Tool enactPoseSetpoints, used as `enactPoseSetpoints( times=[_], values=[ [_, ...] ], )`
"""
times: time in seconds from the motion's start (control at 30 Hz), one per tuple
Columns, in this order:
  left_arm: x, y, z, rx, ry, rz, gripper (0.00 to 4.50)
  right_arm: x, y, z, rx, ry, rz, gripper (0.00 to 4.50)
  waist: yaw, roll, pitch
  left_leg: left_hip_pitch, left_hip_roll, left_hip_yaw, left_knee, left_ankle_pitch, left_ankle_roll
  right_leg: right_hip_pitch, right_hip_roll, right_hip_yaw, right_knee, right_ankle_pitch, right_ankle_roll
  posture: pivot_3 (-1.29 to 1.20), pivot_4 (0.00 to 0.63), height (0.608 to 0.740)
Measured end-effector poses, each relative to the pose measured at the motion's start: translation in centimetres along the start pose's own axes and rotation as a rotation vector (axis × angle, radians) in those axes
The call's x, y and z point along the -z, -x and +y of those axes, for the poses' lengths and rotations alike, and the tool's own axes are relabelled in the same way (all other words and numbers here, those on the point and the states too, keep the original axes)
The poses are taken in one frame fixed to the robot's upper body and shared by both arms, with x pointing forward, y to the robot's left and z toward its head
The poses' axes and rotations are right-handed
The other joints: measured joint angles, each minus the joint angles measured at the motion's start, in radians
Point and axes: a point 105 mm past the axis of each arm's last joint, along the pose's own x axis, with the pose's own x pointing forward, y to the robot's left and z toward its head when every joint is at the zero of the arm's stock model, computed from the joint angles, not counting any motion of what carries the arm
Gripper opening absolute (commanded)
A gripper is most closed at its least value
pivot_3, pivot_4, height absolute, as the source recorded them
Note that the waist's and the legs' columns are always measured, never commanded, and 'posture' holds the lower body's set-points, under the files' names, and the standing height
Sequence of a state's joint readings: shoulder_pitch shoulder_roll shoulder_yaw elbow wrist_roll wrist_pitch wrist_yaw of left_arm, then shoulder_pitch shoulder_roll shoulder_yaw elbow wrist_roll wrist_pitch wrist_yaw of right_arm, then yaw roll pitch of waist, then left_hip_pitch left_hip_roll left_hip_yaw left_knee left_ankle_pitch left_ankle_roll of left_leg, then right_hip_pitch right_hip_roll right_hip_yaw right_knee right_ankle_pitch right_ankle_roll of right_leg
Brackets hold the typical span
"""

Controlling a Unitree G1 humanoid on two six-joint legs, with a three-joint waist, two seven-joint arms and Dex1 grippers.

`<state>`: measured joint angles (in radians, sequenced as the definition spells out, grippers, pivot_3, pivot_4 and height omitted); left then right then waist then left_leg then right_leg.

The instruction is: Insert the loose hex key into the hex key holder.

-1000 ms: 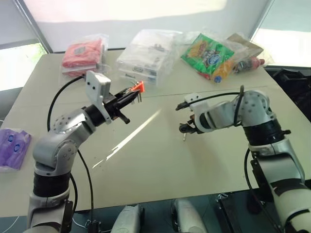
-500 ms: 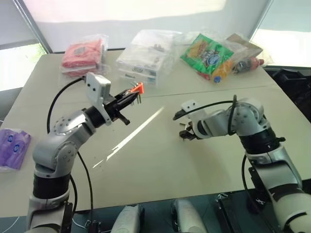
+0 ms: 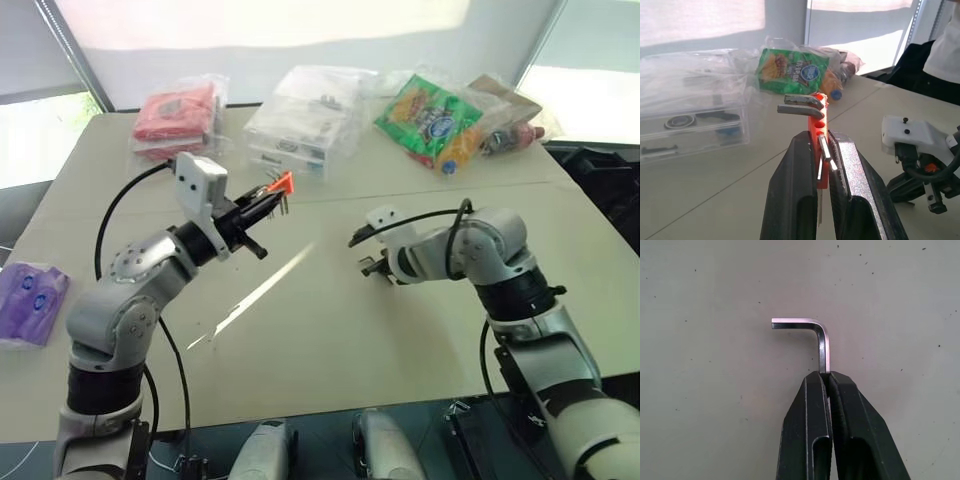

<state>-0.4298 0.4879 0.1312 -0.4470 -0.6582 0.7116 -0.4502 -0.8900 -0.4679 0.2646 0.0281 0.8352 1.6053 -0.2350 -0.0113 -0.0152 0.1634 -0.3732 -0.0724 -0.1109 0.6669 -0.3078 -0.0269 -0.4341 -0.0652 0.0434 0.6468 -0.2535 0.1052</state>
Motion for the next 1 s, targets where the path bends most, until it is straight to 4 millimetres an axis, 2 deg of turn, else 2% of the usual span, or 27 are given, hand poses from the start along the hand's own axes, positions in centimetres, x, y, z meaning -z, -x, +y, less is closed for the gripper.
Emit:
enactPoseSetpoints(
  times=[0.07, 0.13, 0.27, 0.4, 0.5, 0.67, 0.83, 1.0],
  values=[
    [0.0, 0.0, 0.0, -0.001, 0.000, 0.000, 0.00, -0.3, 0.0, 0.0, -0.012, -0.005, -0.033, 0.04, -0.001, 0.000, 0.000, 0.000, 0.000, 0.000, 0.000, 0.000, 0.000, 0.000, 0.000, 0.000, 0.000, 0.000, 0.000, 0.00, 0.150, 0.740],
    [0.0, 0.0, 0.0, -0.002, -0.001, 0.000, 0.00, -0.9, -0.6, -0.3, -0.018, -0.020, -0.147, 0.04, -0.001, -0.001, 0.000, -0.001, 0.000, 0.000, 0.000, 0.000, 0.000, -0.001, 0.000, 0.000, 0.000, 0.000, 0.000, 0.00, 0.150, 0.740],
    [0.0, -0.1, -0.1, -0.001, 0.003, -0.003, 0.00, -3.7, -0.7, -0.6, 0.018, 0.015, -0.492, 0.04, -0.007, 0.000, 0.000, -0.002, 0.000, 0.001, -0.002, 0.001, -0.001, -0.005, 0.000, 0.001, 0.001, 0.000, 0.000, 0.00, 0.150, 0.740],
    [-0.3, -0.5, -0.3, 0.014, 0.007, -0.016, 0.00, -8.0, 2.2, 0.2, -0.006, -0.007, -0.855, 0.04, -0.011, 0.000, 0.000, -0.003, 0.001, 0.003, -0.003, 0.003, -0.005, -0.008, 0.001, 0.002, 0.002, 0.000, 0.000, 0.00, 0.150, 0.740],
    [-0.5, -0.9, -0.3, 0.033, 0.000, -0.019, 0.00, -9.9, 4.0, 0.6, 0.012, 0.060, -1.026, 0.04, -0.007, 0.000, 0.000, -0.003, 0.000, 0.003, -0.003, 0.003, -0.005, -0.007, 0.001, 0.002, 0.002, 0.000, 0.000, 0.00, 0.150, 0.740],
    [0.4, -1.7, 0.1, 0.070, 0.042, 0.013, 0.00, -12.6, 7.0, 4.1, -0.151, 0.108, -1.287, 0.04, -0.009, 0.000, 0.001, -0.003, 0.001, 0.002, -0.003, 0.003, -0.006, -0.007, 0.001, 0.002, 0.002, 0.000, 0.000, 0.00, 0.150, 0.740],
    [0.4, -2.6, 0.5, 0.106, 0.089, 0.002, 0.00, -13.9, 8.9, 6.2, -0.396, -0.065, -1.432, 0.04, -0.008, 0.000, 0.001, -0.003, 0.000, 0.001, -0.003, 0.003, -0.006, -0.007, 0.001, 0.002, 0.002, 0.000, 0.000, 0.00, 0.150, 0.740],
    [0.4, -2.9, 1.0, 0.120, 0.077, 0.005, 0.00, -14.4, 10.1, 7.5, -0.525, -0.109, -1.489, 0.04, -0.009, 0.000, 0.001, -0.003, 0.000, 0.001, -0.003, 0.003, -0.006, -0.008, 0.001, 0.002, 0.002, 0.000, 0.000, 0.00, 0.150, 0.740]
  ],
)
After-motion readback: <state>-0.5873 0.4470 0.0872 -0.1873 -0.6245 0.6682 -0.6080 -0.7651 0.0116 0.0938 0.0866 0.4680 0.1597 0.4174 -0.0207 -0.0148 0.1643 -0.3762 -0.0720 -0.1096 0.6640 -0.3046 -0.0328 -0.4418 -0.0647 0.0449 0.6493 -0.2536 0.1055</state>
